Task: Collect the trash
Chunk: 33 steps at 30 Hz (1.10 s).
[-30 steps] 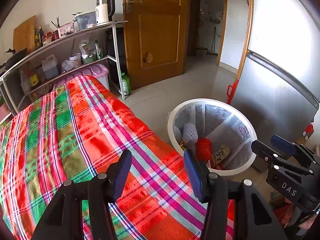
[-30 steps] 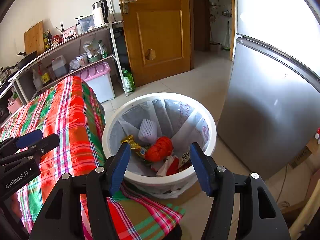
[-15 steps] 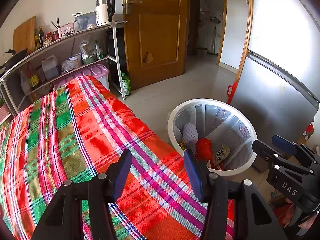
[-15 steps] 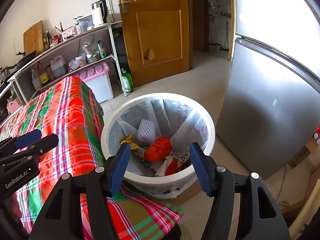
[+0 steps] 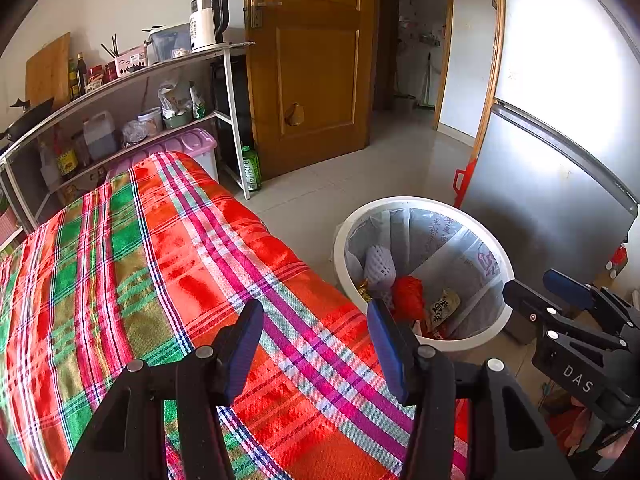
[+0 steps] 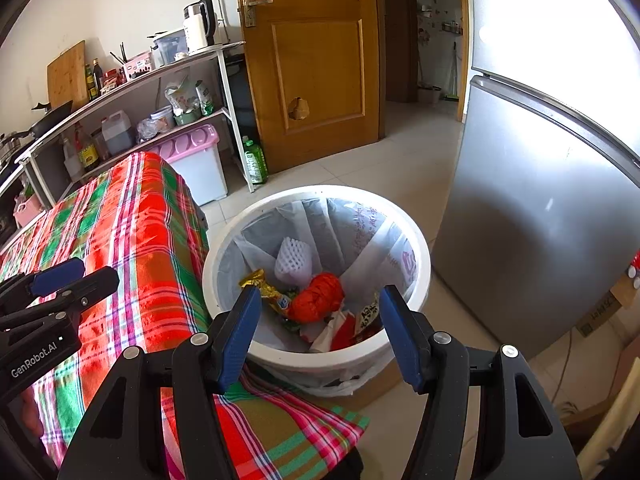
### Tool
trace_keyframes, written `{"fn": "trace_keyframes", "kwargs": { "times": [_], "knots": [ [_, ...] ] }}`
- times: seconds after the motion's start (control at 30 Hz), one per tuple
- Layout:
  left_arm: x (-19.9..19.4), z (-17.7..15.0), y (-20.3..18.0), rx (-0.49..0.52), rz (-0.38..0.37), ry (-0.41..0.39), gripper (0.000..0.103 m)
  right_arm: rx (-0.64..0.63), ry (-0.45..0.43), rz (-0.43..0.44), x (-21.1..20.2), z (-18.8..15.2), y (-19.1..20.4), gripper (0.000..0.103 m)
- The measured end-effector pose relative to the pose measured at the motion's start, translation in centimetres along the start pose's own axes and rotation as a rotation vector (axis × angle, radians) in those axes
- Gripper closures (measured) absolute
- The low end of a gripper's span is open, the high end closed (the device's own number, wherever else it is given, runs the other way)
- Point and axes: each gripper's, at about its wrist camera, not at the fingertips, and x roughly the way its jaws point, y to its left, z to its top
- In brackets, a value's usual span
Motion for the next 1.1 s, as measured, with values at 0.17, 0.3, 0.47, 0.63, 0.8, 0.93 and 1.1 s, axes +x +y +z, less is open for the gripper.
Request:
{"fn": "trace_keyframes", "kwargs": {
  "times": [0.17,0.3,0.47,0.63,0.8,0.93,1.1],
  "knots": [
    [0.05,-0.05,0.0,-0.003,-0.005,0.002,0.049,-0.001,-0.001,-0.001,0.03,-0.04,0.07,0.041],
    [0.05,-0.06,-0.05,-0.002,-0.008,-0.001,0.049,0.0,0.001,-0.003,0.03,-0.09,0.13,0.041],
    [0.04,-0.11,-0.12,0.004,-0.005,-0.004,0.049,-0.003,0.002,-0.004,0.15,-0.11,0.14,0.041],
    [0.07,-0.07,-0.17,0.009,0.002,-0.006,0.049,-0.002,0.002,-0.005,0.16,-0.11,0.16,0.041],
    [0.07,-0.08,-0.32,0.015,-0.002,-0.012,0.049,0.001,0.003,-0.009,0.17,-0.2,0.03,0.041],
    [0.07,-0.06,-0.42,0.016,-0.005,-0.013,0.049,0.001,0.003,-0.01,0.23,-0.22,-0.03,0.041],
    [0.12,-0.05,-0.46,0.017,0.002,-0.01,0.049,0.001,0.005,-0.01,0.2,-0.25,-0.1,0.041]
  ]
}}
